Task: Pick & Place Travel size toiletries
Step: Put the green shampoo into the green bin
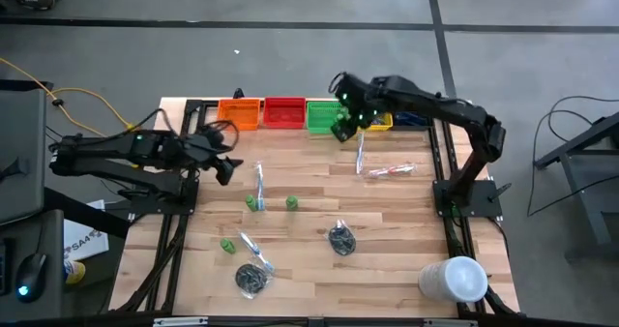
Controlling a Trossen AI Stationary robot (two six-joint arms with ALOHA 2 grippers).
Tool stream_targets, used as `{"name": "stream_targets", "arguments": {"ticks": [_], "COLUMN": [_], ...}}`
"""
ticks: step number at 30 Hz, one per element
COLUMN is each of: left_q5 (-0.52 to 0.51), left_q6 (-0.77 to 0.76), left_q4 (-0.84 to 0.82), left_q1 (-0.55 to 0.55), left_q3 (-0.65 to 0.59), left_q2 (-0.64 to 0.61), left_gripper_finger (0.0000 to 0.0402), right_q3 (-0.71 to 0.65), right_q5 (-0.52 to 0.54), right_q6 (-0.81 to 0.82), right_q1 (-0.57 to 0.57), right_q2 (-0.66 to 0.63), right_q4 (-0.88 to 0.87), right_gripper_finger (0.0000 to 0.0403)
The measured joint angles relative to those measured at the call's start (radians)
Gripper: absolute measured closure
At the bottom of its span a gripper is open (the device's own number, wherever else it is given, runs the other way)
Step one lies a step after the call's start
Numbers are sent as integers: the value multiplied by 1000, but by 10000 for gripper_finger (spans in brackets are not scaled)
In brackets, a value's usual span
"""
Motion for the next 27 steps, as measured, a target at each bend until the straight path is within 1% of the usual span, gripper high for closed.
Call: {"name": "stream_targets", "arguments": {"ticks": [2,6,8,13,17,22,24,27], "left_q5": [39,128,150,237,303,344,373,401], "left_q6": [5,72,104,150,159,163,163,160], "left_q4": [28,118,138,194,260,339,373,399], "left_q1": [0,0,0,0,0,0,0,0], "left_q3": [0,0,0,0,0,-1,1,6], "left_q2": [46,162,226,354,435,517,538,556], "left_gripper_finger": [121,121,121,121,121,121,121,121], "right_q3": [0,0,0,0,0,-1,-28,-111], "right_q5": [11,115,151,182,253,338,362,376], "right_q6": [37,150,212,375,498,619,651,673], "right_q1": [55,182,244,369,454,539,566,584], "right_q2": [0,0,0,0,0,-19,-48,-101], "right_q4": [-23,-30,-30,-93,-144,-213,-211,-157], "right_gripper_finger": [211,211,211,211,211,211,211,211]}}
